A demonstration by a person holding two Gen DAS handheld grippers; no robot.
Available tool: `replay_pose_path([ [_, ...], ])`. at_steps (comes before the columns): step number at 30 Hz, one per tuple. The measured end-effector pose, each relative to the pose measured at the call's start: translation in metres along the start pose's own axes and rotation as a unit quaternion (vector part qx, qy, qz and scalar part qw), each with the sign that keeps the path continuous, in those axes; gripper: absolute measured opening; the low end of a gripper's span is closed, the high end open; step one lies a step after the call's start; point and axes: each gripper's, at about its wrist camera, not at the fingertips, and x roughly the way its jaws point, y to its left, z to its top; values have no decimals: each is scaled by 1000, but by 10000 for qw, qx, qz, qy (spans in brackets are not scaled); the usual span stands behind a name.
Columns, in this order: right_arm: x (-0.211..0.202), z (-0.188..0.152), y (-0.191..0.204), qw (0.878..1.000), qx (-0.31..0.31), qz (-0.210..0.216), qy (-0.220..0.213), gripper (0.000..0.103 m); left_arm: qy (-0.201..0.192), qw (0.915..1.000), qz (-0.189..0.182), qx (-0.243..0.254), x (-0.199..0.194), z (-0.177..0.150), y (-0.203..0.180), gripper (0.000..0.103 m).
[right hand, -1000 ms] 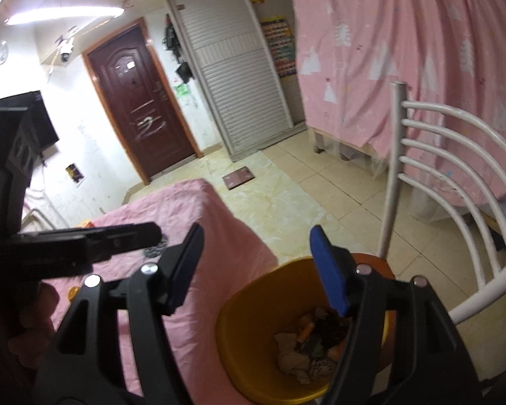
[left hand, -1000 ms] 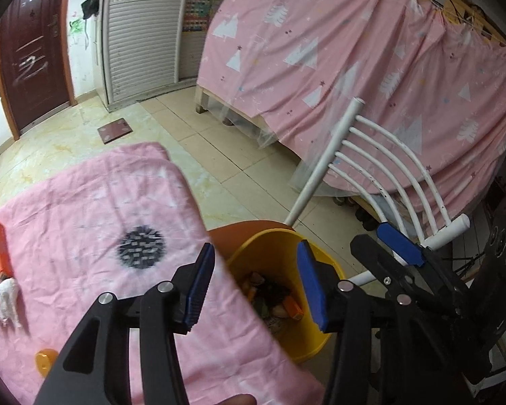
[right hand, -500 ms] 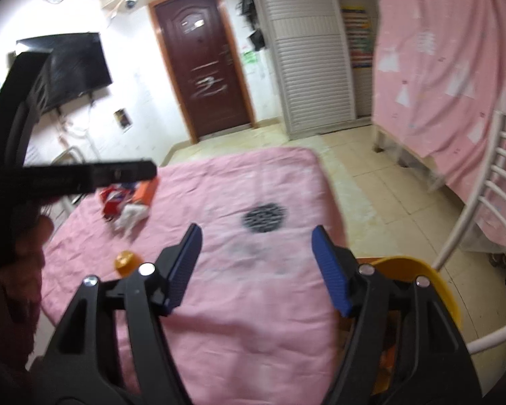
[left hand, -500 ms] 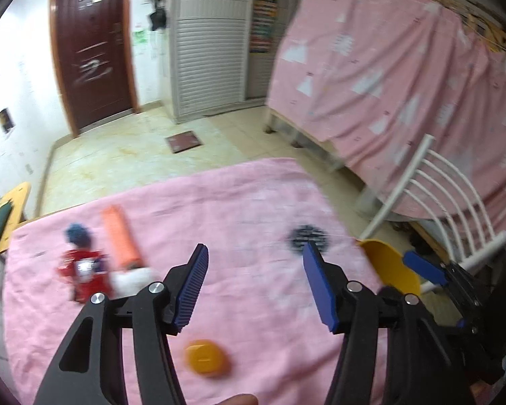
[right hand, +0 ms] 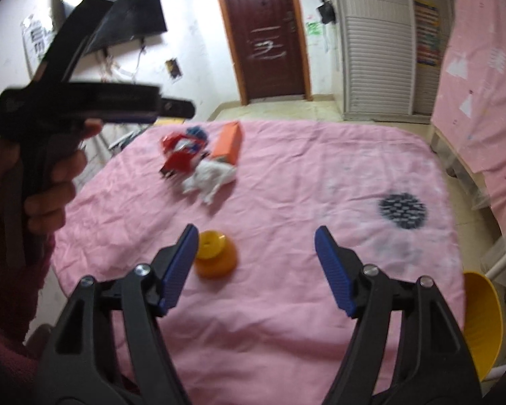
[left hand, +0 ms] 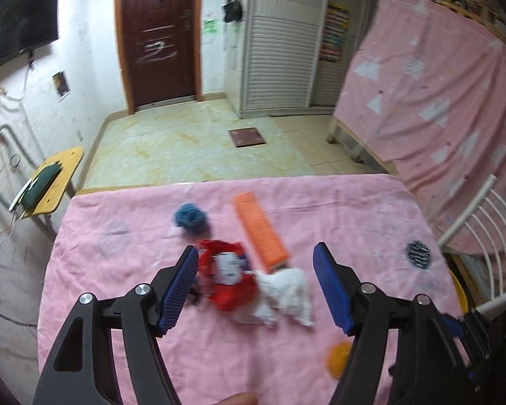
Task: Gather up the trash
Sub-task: 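Move both tools back over the bed toward the remaining items, then grasp the red Hello Kitty snack bag with the left tool while the right tool grasps the orange round lid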
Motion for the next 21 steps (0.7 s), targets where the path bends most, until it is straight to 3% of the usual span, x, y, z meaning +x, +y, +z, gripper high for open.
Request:
replay_pose_path([
  [7,22,2,22,9993,-233,61,294,68,257,9995,119,-156,32,-7,21,64],
  [14,41,4,31,9981,-333,-10,526,68,467,9988,-4,-124,53,-17,21,62],
  [18,48,4,34,9969,-413,-91,658,67,519,9986,12,-132,62,-21,22,42],
  [21,55,4,36,9956,-474,-142,796,49,438,9989,-114,-120,58,-21,24,33],
])
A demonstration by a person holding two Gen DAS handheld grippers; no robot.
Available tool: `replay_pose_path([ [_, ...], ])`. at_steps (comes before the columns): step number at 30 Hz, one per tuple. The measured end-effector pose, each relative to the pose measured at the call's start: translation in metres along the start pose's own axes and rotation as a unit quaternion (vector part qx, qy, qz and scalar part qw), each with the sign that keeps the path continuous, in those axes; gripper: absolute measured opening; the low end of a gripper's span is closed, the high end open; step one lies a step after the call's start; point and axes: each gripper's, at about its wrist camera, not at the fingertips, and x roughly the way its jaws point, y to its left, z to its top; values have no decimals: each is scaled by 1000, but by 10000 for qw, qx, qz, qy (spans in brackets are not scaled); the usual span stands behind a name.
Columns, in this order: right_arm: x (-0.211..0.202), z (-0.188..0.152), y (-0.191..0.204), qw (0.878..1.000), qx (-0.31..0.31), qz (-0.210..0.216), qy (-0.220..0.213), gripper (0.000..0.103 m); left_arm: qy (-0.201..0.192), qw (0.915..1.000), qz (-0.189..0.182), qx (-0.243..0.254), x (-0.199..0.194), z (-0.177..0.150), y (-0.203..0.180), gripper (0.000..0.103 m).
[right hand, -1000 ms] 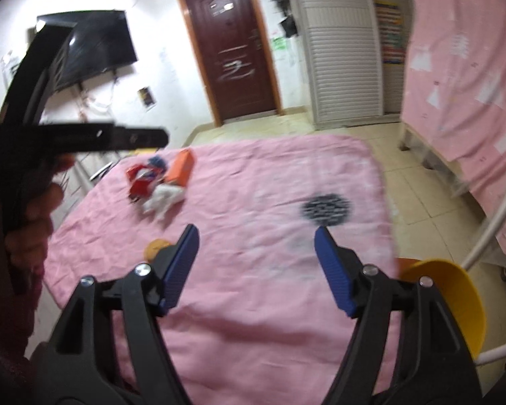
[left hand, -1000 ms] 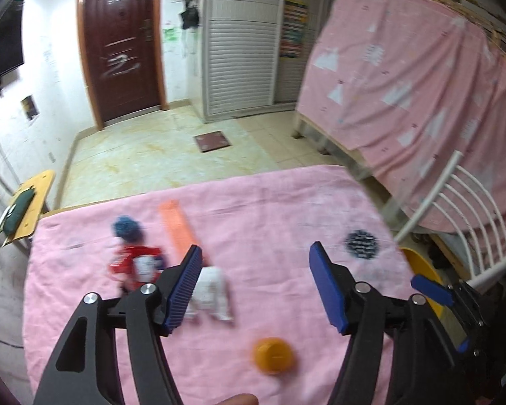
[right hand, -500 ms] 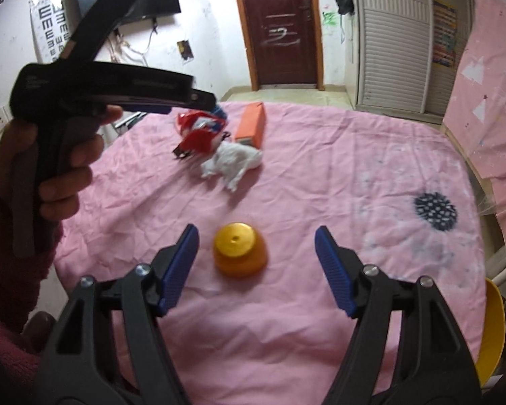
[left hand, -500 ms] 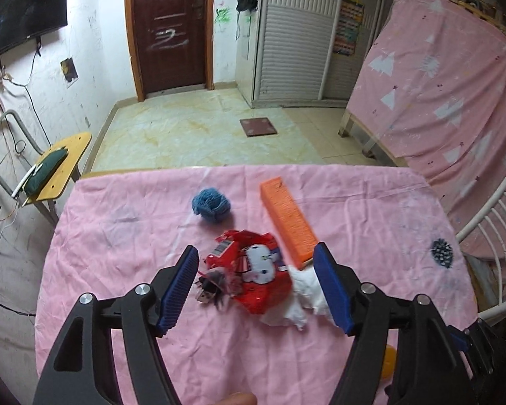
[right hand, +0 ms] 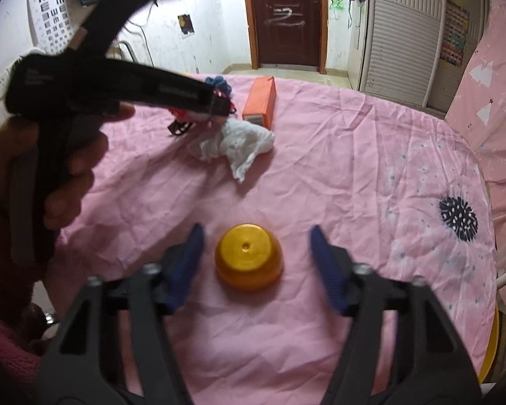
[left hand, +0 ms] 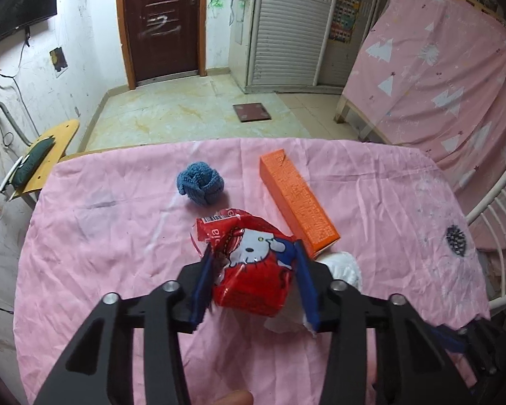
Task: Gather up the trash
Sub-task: 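Grasp the red Hello Kitty snack bag with the left tool while the right tool grasps the orange round lid, then carry snack bag and lid to the yellow bucket and release both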
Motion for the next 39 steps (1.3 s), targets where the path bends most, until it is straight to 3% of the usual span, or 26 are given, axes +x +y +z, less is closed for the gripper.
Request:
replay_pose_path([
  [2,1,1,1,10000,-34,25,4,40,-62,10000,-10,-22,-3,1,1,31],
  [17,-29,5,-30,9980,313,-142,-530,39,-689,9975,-139,-3,-58,11,-5,29],
  [30,-79,-24,-90,9882,961,-482,-1090,40,-951,9934,-426,487,-89,6,-77,29],
  [39,-126,-57,-158,9687,1596,-1239,-1443,40,-747,9884,-860,1008,-87,-5,-155,29],
])
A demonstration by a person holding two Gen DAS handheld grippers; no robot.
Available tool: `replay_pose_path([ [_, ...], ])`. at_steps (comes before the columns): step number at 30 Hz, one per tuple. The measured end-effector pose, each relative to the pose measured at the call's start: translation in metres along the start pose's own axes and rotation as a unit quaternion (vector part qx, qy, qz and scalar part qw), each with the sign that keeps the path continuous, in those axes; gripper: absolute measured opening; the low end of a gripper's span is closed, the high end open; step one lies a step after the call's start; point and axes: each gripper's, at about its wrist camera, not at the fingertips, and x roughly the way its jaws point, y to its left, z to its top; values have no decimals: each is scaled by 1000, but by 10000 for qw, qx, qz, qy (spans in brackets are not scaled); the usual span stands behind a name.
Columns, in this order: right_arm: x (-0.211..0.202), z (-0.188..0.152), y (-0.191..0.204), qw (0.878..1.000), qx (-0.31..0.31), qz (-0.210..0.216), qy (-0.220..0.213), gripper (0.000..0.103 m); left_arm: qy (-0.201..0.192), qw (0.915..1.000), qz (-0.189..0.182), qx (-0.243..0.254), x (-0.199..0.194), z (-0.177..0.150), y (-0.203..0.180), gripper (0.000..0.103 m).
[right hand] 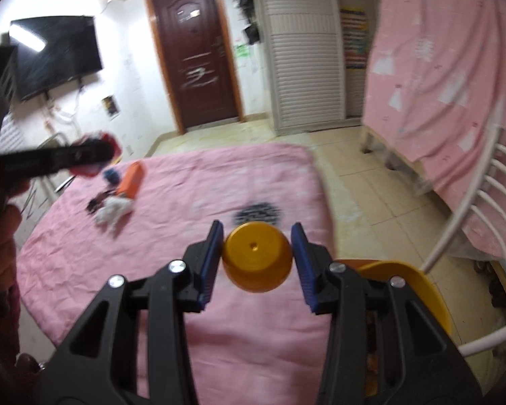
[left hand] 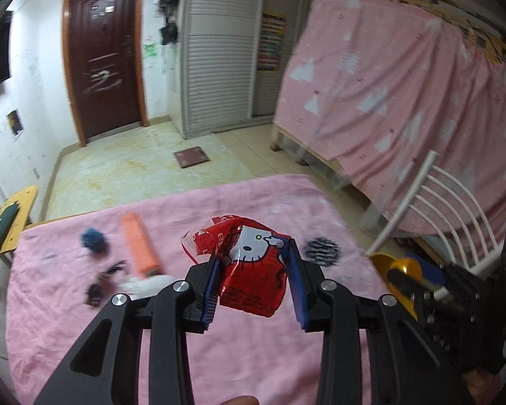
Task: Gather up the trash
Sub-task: 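Carry snack bag and lid to the yellow bucket and release both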
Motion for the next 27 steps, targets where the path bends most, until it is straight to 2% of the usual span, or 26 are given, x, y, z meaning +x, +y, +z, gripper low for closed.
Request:
replay_pose_path([
  [2,-8,0,-19,9993,94,-355,-91,40,70,9999,-125,63,6,1,-17,29],
  [5,-19,0,-45,9975,337,-587,-206,40,191,9991,-335,196,16,2,-47,29],
  [13,-40,-4,-90,9928,795,-811,-387,40,535,9941,-822,464,43,1,-126,29],
  [19,-54,-11,-120,9867,1142,-1043,-505,40,830,9892,-1051,591,64,-6,-173,30],
  [23,-59,-16,-139,9836,1415,-976,-544,40,981,9874,-1097,579,76,-6,-190,38],
  [27,-61,-16,-144,9823,1529,-889,-611,40,1044,9867,-1150,489,80,-5,-195,58],
])
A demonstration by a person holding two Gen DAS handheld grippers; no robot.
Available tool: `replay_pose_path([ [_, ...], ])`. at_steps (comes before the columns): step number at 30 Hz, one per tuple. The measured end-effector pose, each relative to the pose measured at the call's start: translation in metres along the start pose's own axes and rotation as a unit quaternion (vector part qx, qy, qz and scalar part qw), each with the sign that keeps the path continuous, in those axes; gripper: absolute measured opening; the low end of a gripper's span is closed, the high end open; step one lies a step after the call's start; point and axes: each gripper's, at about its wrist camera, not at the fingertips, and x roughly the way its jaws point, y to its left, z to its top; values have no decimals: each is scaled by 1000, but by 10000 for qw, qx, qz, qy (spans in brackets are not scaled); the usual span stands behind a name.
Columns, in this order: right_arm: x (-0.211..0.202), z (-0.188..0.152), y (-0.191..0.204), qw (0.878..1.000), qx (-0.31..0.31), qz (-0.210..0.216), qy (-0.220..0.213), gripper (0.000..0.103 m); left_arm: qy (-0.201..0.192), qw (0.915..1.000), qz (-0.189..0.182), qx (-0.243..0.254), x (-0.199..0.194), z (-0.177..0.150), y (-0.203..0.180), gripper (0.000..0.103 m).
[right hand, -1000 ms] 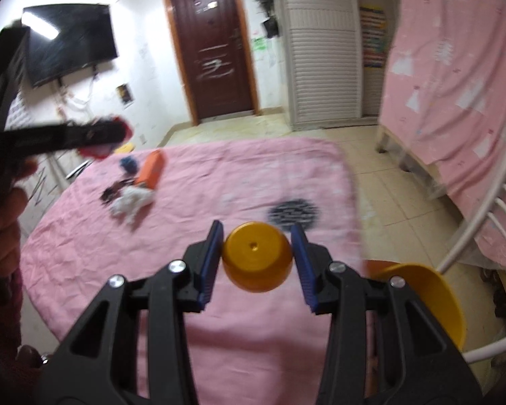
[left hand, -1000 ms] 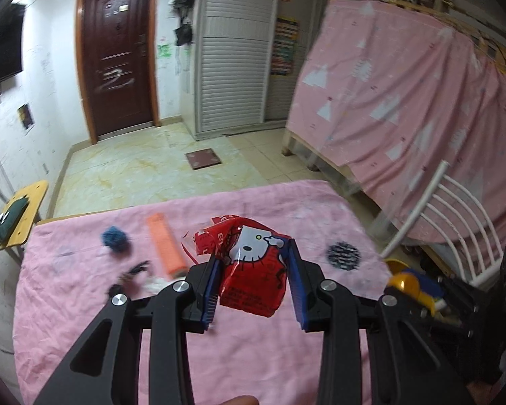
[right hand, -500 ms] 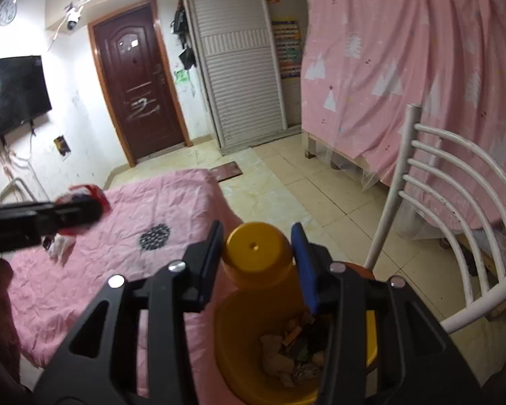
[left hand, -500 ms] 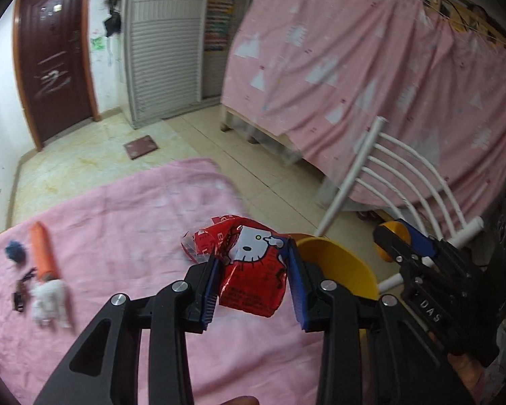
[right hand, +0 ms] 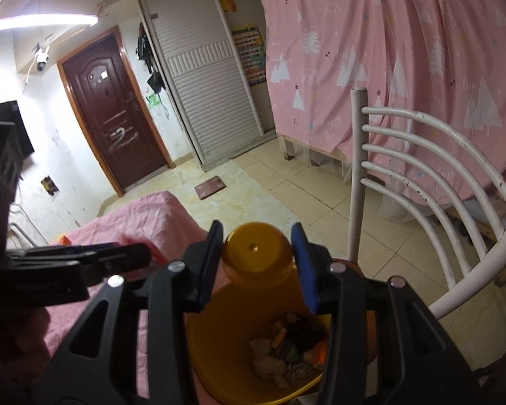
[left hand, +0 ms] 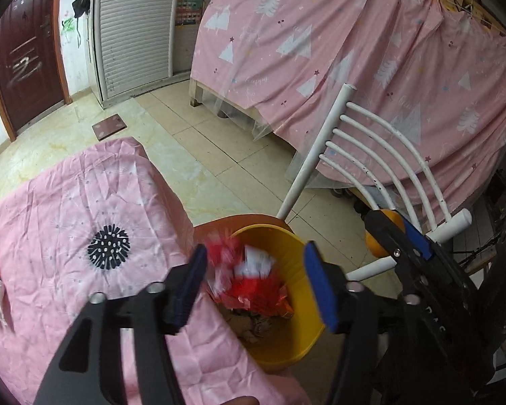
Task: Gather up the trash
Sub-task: 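Carry snack bag and lid to the yellow bucket and release both, then move both tools back over the bed toward the remaining items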
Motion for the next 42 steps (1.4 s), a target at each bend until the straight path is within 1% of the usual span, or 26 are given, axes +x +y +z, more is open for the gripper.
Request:
replay_pose_path([
  [2,0,0,0,10000,15,7,-13,50,-6,10000,26,-47,1,0,0,60],
  [6,-2,-2,1,10000,37,34,-16,50,-1,9999,115,-121,1,-1,7,60],
  [11,-1,0,3,9999,1,114,-19,50,-73,9996,158,-235,-9,-5,23,60],
  [16,7,-2,25,9996,-224,148,51,50,-206,9990,206,-349,-26,-11,48,60],
  [20,16,-6,52,9985,-447,313,94,50,-360,9979,258,-463,-44,-14,74,60],
  [23,23,-11,72,9972,-655,329,154,50,-483,9967,345,-555,-60,-17,98,60],
  [26,31,-16,94,9955,-799,426,265,50,-623,9948,530,-613,-76,-20,123,60],
  [29,39,-21,116,9935,-924,550,378,50,-692,9922,672,-793,-88,-23,152,60],
  [36,48,-28,181,9834,-1514,829,566,51,-841,9855,924,-1144,-114,-33,212,60],
  [37,49,-29,190,9817,-1578,889,588,53,-862,9846,961,-1180,-117,-35,219,60],
  [38,50,-30,198,9800,-1643,946,604,59,-877,9839,995,-1201,-120,-37,226,60],
  [39,50,-32,208,9774,-1729,1035,632,61,-894,9826,1062,-1230,-124,-39,235,60],
  [42,54,-40,239,9689,-1974,1281,765,62,-914,9795,1223,-1310,-132,-45,256,60],
])
